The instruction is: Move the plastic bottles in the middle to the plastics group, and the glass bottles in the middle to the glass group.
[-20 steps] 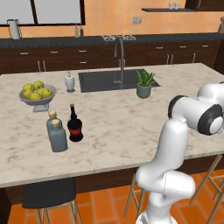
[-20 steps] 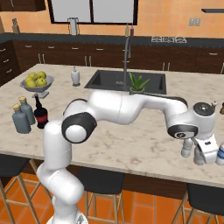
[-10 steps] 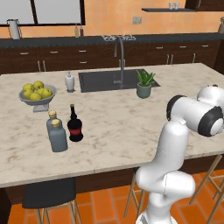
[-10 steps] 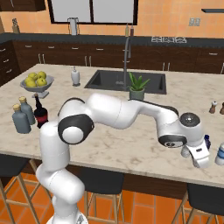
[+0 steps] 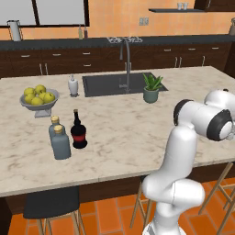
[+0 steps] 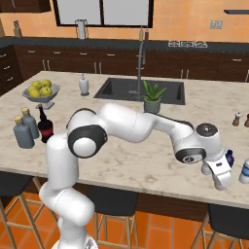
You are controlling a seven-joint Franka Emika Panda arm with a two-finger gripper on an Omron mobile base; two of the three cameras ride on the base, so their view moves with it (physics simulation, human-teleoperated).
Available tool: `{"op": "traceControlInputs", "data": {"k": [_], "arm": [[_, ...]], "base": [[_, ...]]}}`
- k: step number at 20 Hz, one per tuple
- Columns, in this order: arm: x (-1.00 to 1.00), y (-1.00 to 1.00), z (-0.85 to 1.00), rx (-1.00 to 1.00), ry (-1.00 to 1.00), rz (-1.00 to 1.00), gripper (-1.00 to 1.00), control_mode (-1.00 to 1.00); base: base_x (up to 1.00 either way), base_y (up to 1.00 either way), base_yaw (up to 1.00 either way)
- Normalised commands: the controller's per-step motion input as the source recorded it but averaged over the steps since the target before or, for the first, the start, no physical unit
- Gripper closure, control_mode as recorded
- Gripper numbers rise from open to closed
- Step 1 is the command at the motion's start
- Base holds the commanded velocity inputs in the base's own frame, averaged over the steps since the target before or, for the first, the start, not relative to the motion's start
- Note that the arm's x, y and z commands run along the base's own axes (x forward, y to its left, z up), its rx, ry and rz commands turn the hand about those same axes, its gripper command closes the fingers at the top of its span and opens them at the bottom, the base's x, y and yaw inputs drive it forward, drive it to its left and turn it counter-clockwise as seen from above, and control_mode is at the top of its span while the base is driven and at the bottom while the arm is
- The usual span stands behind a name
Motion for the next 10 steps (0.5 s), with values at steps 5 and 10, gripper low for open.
{"op": "traceControlInputs", "data": {"k": [5,10], "arm": [[0.01,-0.15,0.0,0.11,0.06,0.01,1.0,-1.0],[0.03,-0.27,0.04,0.26,0.01,0.01,1.0,-1.0]], "base": [[0.0,0.0,0.0],[0.0,0.0,0.0]]}}
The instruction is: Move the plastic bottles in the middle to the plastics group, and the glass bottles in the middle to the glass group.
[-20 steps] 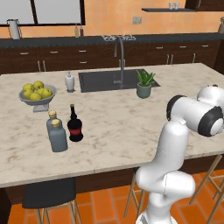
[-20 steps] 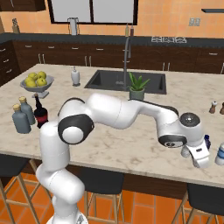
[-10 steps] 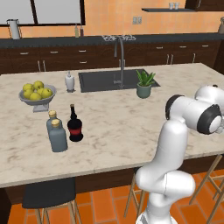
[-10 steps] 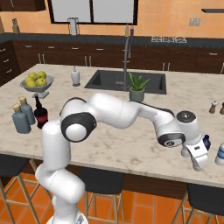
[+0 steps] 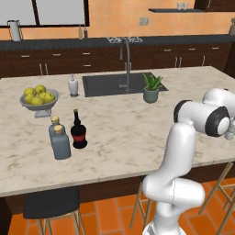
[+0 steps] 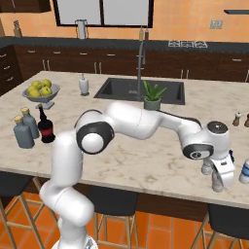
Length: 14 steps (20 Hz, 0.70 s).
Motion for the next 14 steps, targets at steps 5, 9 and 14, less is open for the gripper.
{"op": "traceControlInputs", "data": {"k": [5,9,14], "arm": [[0.1,-0.15,0.0,0.09,0.03,0.0,1.0,-1.0],[0.0,0.0,0.0,0.0,0.0,0.0,1.0,-1.0],[0.0,0.08,-0.07,0.0,-0.01,0.0,1.0,-1.0]], "base": [[0.0,0.0,0.0],[0.0,0.0,0.0],[0.0,0.0,0.0]]}}
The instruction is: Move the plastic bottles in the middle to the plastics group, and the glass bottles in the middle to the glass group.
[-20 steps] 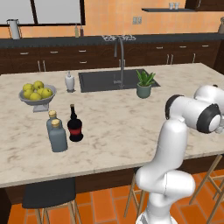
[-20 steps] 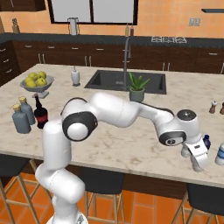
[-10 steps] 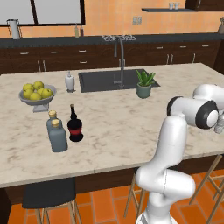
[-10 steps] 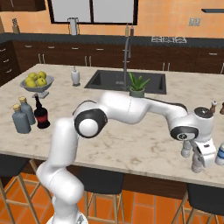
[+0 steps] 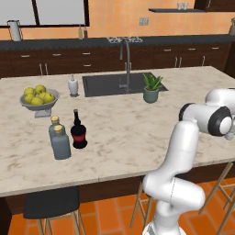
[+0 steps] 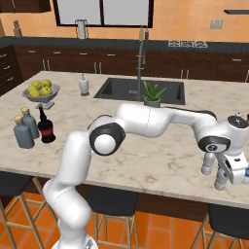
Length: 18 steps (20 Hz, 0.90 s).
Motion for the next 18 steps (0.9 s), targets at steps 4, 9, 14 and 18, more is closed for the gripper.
{"op": "traceControlInputs", "data": {"k": [4,9,14,18], "arm": [[0.01,0.11,-0.12,-0.02,-0.04,0.0,1.0,-1.0],[0.14,0.05,0.0,-0.04,-0.04,0.0,1.0,-1.0],[0.12,0.04,-0.02,-0.02,0.0,0.0,1.0,-1.0],[0.0,0.06,-0.17,-0.01,0.0,0.0,1.0,-1.0]], "base": [[0.0,0.0,0.0],[0.0,0.0,0.0],[0.0,0.0,0.0],[0.0,0.0,0.0]]}}
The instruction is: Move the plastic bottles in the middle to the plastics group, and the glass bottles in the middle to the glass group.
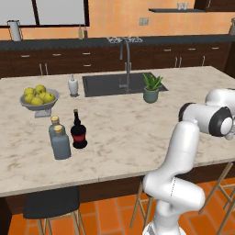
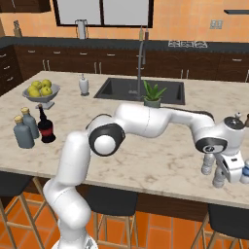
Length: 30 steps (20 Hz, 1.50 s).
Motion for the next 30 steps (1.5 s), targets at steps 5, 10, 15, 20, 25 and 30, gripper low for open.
{"op": "traceControlInputs", "data": {"k": [5,10,15,20,25,30], "arm": [[0.0,0.07,-0.32,-0.03,0.0,0.0,1.0,-1.0],[0.0,0.07,-0.26,-0.04,0.0,0.0,1.0,-1.0],[0.01,0.01,-0.02,-0.03,-0.02,0.0,1.0,-1.0],[0.06,0.0,-0.01,-0.02,0.0,0.0,1.0,-1.0],[0.15,0.0,-0.05,-0.01,0.0,0.0,1.0,-1.0],[0.06,0.0,0.0,0.0,0.01,0.0,1.0,-1.0]], "base": [[0.0,0.0,0.0],[0.0,0.0,0.0],[0.0,0.0,0.0],[0.0,0.0,0.0],[0.0,0.0,0.0],[0.0,0.0,0.0]]}}
